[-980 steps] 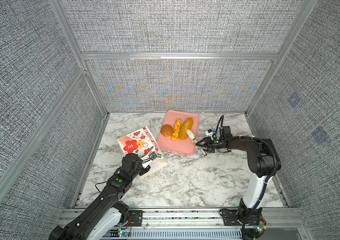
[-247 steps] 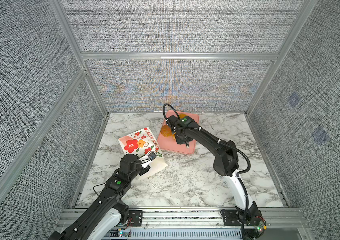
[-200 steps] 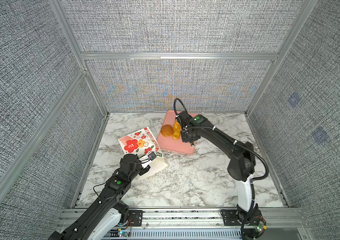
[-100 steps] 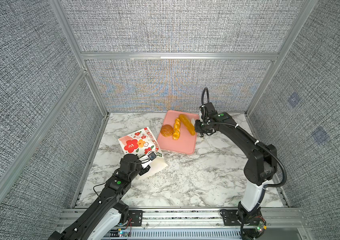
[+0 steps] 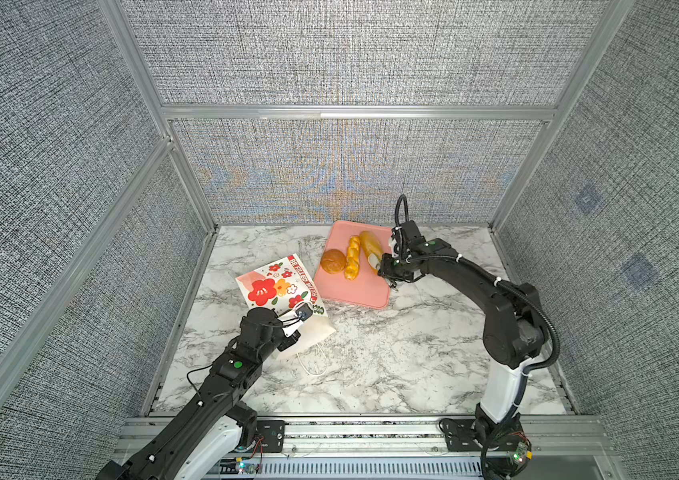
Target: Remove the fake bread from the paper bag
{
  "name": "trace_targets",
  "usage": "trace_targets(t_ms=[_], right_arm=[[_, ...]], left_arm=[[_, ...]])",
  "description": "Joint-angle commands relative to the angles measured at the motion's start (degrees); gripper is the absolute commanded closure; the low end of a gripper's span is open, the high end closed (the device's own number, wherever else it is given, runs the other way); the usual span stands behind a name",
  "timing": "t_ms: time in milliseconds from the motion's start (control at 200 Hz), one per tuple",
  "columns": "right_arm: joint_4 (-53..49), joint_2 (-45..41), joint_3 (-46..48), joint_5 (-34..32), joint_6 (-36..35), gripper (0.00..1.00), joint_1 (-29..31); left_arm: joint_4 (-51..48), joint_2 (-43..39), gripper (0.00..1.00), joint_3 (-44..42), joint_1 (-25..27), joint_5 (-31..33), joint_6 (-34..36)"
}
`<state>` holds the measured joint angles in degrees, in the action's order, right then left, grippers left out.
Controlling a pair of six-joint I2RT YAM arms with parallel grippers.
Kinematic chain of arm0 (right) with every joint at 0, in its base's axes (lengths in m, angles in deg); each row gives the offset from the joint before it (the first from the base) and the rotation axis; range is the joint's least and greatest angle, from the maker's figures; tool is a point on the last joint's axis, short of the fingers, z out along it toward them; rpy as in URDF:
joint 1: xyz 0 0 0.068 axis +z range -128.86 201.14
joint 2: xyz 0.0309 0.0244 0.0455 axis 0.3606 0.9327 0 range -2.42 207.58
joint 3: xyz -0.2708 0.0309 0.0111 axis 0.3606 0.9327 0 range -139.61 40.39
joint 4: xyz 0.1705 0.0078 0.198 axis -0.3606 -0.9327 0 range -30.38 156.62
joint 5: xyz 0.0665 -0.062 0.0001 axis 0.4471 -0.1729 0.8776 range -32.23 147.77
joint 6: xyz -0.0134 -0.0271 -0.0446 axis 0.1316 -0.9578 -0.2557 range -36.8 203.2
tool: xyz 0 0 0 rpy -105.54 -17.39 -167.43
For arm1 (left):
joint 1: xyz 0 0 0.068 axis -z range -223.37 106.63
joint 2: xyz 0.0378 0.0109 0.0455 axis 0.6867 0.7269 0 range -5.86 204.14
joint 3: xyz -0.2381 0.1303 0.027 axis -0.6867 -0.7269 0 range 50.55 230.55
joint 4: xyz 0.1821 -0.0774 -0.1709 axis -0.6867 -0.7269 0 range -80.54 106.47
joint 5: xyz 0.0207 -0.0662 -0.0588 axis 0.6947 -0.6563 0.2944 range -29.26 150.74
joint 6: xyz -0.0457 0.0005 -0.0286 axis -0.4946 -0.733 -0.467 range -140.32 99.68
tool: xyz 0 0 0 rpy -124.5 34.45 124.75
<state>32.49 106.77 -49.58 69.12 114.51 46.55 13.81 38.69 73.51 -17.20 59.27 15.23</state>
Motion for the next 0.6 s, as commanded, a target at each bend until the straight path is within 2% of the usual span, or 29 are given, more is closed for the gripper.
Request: trace_targets(t_ms=[0,170,370,465,595], right_arm=[[5.7,-1.5,1.0,5.1,3.1,1.00,0.2],[7.7,-6.1,4.3,6.3,3.7,1.00,0.1],[11.8,-18.4,14.7,10.3,2.9,1.00,2.2],[12.0,-26.4,22.1,10.2,4.6,1.00,4.7],[12.4,-39.2,32.6,6.5,10.3,1.00,11.8]], left_arm=[[-0.4,0.0,1.00,-0.3,0.1,-0.3,-0.1],[-0.2,0.2,1.00,-0.2,0.1,-0.1,-0.1],[0.2,0.3,1.00,0.7,0.0,-0.7,0.0],[-0.6,0.6,1.00,1.6,0.1,-0.3,0.9],[-1.4,2.0,1.00,3.1,0.1,0.0,1.2]])
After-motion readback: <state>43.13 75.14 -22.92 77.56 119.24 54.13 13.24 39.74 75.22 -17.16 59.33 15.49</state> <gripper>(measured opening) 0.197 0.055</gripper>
